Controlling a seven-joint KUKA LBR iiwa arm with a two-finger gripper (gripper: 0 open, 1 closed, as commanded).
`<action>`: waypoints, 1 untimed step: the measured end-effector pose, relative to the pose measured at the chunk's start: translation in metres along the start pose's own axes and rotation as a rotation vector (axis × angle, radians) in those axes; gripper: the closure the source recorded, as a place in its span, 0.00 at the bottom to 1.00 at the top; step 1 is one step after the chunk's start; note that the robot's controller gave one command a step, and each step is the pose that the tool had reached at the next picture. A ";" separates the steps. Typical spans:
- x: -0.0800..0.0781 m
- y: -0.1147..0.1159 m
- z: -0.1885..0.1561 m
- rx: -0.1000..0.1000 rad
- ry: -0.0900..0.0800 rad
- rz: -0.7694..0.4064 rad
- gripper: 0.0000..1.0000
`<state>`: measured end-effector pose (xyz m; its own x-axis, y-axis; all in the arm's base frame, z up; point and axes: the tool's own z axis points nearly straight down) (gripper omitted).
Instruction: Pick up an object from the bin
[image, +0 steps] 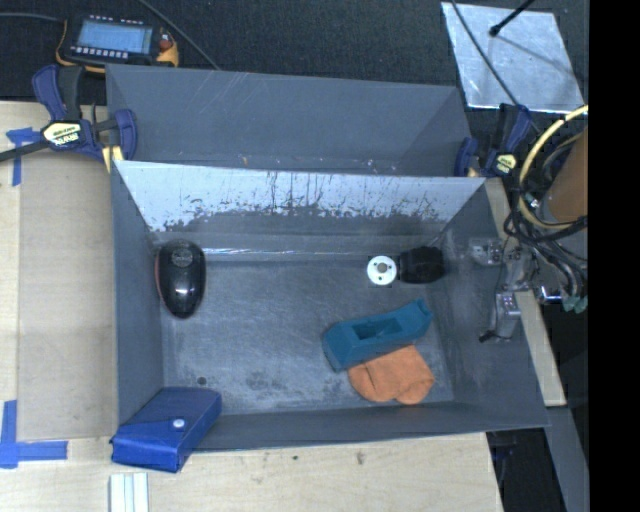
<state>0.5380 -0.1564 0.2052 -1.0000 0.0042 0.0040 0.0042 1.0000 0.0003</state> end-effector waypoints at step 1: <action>-0.001 0.001 -0.005 0.002 -0.008 -0.004 0.00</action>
Offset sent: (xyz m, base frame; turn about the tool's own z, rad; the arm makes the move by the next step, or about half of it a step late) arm 0.0484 0.0018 -0.0479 0.3941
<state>0.5394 -0.1554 0.2101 -1.0000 0.0007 -0.0040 0.0007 1.0000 -0.0013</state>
